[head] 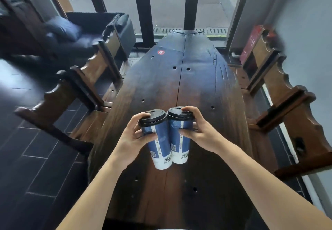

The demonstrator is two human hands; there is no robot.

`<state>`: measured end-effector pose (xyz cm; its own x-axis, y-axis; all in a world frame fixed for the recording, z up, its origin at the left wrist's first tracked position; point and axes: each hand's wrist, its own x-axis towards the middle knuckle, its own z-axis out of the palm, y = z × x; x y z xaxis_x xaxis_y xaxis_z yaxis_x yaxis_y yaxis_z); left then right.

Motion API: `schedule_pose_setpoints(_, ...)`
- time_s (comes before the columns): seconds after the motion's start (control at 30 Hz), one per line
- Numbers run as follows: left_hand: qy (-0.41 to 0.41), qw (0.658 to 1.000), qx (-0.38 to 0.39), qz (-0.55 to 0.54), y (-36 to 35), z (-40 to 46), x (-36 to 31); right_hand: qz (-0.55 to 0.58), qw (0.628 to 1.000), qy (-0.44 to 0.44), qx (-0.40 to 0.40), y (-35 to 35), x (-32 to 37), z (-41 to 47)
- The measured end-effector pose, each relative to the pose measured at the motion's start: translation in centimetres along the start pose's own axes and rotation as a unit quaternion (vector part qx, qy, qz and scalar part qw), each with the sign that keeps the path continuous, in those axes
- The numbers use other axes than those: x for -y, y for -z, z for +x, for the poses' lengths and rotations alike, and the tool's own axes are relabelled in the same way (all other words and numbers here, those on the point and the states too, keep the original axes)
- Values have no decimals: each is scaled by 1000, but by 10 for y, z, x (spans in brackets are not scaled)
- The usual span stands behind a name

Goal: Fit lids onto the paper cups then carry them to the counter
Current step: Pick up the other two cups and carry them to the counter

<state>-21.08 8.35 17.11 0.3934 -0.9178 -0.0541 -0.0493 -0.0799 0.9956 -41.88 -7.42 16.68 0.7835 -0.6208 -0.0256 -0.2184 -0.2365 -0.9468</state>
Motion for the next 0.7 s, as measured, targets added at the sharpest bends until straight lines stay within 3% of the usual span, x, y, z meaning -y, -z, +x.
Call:
schedule_pose_setpoints(0.13, -9, 998, -65, -22, 71, -53, 0, -25, 999, 31, 32, -69, 41, 16)
schedule_pose_setpoints(0.4, -14, 978, -206, -21, 235, -199, 16, -57, 984, 93, 142, -275, 112, 43)
schedule_pose_setpoints(0.7, -4, 913, -408, -12, 380, -366, 31, -40, 934, 173, 311, -505, 192, 56)
